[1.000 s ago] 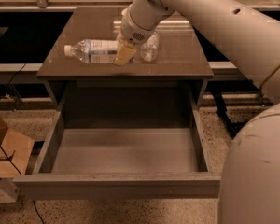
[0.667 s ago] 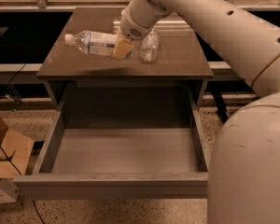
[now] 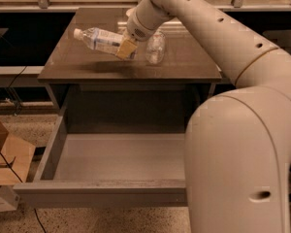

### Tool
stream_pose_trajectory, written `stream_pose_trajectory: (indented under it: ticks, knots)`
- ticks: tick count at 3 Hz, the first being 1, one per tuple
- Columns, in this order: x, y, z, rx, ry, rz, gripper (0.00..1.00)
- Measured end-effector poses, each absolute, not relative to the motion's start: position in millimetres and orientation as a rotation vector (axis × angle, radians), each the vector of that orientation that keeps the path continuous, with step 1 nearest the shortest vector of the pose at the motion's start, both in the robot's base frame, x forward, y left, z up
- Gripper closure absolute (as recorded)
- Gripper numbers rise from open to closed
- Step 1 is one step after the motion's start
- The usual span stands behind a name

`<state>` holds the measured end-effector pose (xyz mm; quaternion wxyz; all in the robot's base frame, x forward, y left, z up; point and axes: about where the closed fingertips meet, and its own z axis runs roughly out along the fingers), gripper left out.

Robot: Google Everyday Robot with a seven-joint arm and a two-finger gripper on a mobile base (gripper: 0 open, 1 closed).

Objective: Pick blue plastic bottle from top drawer and place on counter

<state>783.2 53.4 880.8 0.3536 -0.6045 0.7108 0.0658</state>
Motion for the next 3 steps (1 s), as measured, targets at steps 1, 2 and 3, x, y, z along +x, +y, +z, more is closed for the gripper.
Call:
stream_pose_trajectory:
  ticks: [1, 2, 3]
  knots:
    - [800.5, 59.5, 846.9, -1.571, 1.903, 0.244, 0.38]
    - [806.3, 60.3, 837.2, -1.573, 1.916, 0.261, 0.16]
    - [806.3, 60.3, 837.2, -1.573, 1.916, 0.261, 0.00]
